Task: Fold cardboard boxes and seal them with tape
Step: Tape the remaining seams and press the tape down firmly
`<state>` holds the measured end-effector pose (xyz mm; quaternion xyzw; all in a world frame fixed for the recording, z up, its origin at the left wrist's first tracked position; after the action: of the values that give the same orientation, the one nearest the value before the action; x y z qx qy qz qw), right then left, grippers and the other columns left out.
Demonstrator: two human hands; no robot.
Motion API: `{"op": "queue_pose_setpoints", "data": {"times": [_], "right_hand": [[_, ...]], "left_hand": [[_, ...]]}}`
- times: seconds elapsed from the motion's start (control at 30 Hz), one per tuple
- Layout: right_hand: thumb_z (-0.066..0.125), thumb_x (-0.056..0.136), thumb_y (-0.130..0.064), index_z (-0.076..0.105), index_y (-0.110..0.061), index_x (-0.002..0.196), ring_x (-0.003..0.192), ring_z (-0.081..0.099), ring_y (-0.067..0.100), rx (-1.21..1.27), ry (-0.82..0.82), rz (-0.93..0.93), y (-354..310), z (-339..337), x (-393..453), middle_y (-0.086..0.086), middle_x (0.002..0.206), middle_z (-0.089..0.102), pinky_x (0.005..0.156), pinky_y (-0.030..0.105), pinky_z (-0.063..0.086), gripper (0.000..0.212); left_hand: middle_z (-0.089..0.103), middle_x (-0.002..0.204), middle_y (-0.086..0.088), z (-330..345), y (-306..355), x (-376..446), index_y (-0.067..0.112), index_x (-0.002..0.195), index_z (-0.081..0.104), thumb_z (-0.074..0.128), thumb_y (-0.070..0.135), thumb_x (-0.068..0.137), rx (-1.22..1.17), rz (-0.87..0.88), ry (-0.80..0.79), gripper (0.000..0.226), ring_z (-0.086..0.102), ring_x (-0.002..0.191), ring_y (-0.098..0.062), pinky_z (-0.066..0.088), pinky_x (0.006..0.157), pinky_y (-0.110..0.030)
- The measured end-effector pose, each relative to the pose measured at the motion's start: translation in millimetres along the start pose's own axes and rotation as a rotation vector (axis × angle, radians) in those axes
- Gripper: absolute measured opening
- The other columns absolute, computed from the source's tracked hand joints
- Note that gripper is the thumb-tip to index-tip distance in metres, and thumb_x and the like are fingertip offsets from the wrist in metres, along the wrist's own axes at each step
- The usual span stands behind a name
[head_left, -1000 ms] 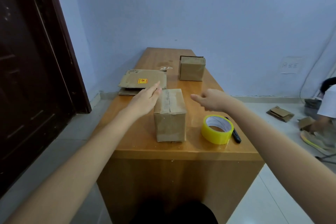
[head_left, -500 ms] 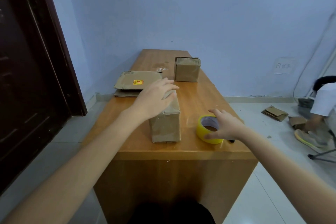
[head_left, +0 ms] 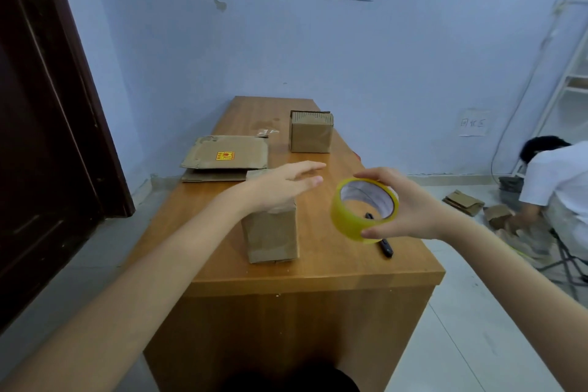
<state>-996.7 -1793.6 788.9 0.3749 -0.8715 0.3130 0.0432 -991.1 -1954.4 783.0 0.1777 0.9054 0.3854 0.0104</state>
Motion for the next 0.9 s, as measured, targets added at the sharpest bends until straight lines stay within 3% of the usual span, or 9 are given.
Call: {"op": "queue_pose_setpoints", "data": {"times": [0.1, 0.2, 0.3, 0.5, 0.73, 0.9], "right_hand": [[0.088, 0.054, -0.029, 0.045, -0.034, 0.125, 0.112, 0.052, -0.003, 0.07, -0.007, -0.078, -27.5, -13.1, -4.9, -0.018, 0.121, 0.055, 0.087, 0.006, 0.04, 0.083], [0.088, 0.054, -0.024, 0.048, -0.024, 0.126, 0.112, 0.054, -0.004, 0.112, -0.02, -0.151, -48.2, -20.0, -7.8, -0.015, 0.118, 0.058, 0.087, 0.005, 0.04, 0.082], [0.086, 0.055, -0.034, 0.048, -0.024, 0.127, 0.114, 0.054, -0.001, 0.122, -0.016, -0.197, -56.5, -24.1, -7.9, -0.011, 0.121, 0.058, 0.089, 0.006, 0.04, 0.083], [0.084, 0.055, -0.036, 0.049, -0.026, 0.127, 0.116, 0.053, 0.0, 0.149, -0.006, -0.204, -54.9, -24.2, -4.6, -0.016, 0.121, 0.057, 0.091, 0.007, 0.04, 0.08], [0.082, 0.056, -0.04, 0.05, -0.023, 0.127, 0.115, 0.055, 0.004, 0.162, 0.0, -0.203, -53.4, -17.3, -1.0, -0.007, 0.123, 0.059, 0.092, 0.012, 0.044, 0.079], [0.077, 0.057, -0.038, 0.055, -0.02, 0.116, 0.111, 0.061, 0.012, 0.4, 0.177, -0.187, -48.3, -25.9, 2.2, 0.002, 0.121, 0.063, 0.089, 0.025, 0.052, 0.065]], "left_hand": [[0.048, 0.141, 0.002, 3.2, 4.3, -2.0, 0.018, 0.141, 0.04, 0.046, 0.022, 0.099, -0.226, 0.005, -0.037, 0.043, 0.045, 0.126, -0.003, 0.036, 0.104, -0.015], [0.058, 0.132, -0.004, 6.0, 10.0, -4.1, 0.014, 0.139, 0.043, 0.048, 0.021, 0.098, -0.383, 0.027, -0.047, 0.042, 0.056, 0.119, -0.012, 0.044, 0.102, -0.026], [0.063, 0.124, -0.013, -0.3, 14.8, -9.2, 0.006, 0.133, 0.051, 0.052, 0.017, 0.096, -0.515, 0.056, 0.006, 0.039, 0.061, 0.112, -0.025, 0.049, 0.097, -0.036], [0.072, 0.098, -0.006, -11.2, 12.9, -20.0, 0.011, 0.109, 0.066, 0.061, 0.008, 0.09, -0.508, 0.066, 0.114, 0.02, 0.068, 0.092, -0.016, 0.054, 0.084, -0.027], [0.068, 0.086, -0.006, -8.9, 4.5, -19.6, 0.007, 0.102, 0.065, 0.063, 0.012, 0.088, -0.525, 0.007, 0.166, 0.015, 0.065, 0.078, -0.013, 0.054, 0.074, -0.024], [0.063, 0.077, -0.003, -15.6, 7.2, -21.8, 0.01, 0.087, 0.062, 0.056, 0.009, 0.092, -0.646, -0.016, 0.324, 0.008, 0.06, 0.07, -0.011, 0.052, 0.064, -0.022]]}}
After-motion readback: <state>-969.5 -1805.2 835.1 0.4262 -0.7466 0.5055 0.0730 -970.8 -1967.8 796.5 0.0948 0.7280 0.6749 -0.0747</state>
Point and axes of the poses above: each hand's wrist, its own x-axis towards the middle knuckle, its own z-axis out of the palm, y = z × x, the point moved 9 cm from there along x, towards the middle knuckle
